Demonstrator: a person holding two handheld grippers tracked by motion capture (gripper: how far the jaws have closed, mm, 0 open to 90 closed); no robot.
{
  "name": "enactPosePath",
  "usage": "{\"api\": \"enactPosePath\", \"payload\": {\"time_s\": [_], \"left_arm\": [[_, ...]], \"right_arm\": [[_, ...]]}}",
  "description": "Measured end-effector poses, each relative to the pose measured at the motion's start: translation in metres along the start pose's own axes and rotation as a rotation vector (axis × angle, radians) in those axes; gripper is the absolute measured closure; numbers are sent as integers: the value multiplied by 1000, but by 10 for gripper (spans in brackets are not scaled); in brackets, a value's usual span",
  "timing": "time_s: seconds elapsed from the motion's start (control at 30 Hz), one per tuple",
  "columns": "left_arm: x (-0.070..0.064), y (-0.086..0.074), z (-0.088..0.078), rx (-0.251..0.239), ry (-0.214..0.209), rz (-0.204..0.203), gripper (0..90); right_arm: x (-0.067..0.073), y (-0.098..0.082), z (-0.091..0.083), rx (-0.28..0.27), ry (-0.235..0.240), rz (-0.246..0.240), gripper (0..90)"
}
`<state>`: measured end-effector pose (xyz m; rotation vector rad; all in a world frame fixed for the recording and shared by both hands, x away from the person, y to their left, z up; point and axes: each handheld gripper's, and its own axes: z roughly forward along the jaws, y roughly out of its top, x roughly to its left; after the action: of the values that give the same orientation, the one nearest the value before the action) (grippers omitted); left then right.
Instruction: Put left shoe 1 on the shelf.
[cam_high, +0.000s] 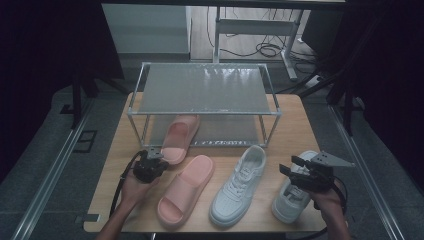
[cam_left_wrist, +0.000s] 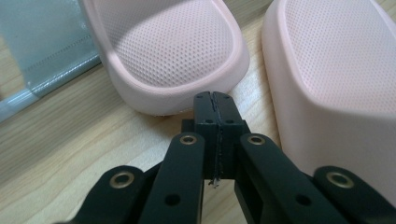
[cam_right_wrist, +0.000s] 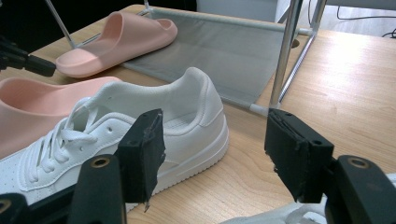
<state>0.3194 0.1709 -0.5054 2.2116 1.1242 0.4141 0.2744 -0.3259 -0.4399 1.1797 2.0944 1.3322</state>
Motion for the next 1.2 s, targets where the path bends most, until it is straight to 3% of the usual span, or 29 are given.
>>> {"api": "enactPosePath", "payload": {"time_s": [0.77, 1.2], "left_arm": [[0, 31, 30, -1, 2, 9, 900], [4, 52, 51, -31, 30, -20, 900]], "right_arm": [[-1, 0, 0, 3, -2, -1, 380], [-2, 0, -1, 1, -3, -1, 380]]}}
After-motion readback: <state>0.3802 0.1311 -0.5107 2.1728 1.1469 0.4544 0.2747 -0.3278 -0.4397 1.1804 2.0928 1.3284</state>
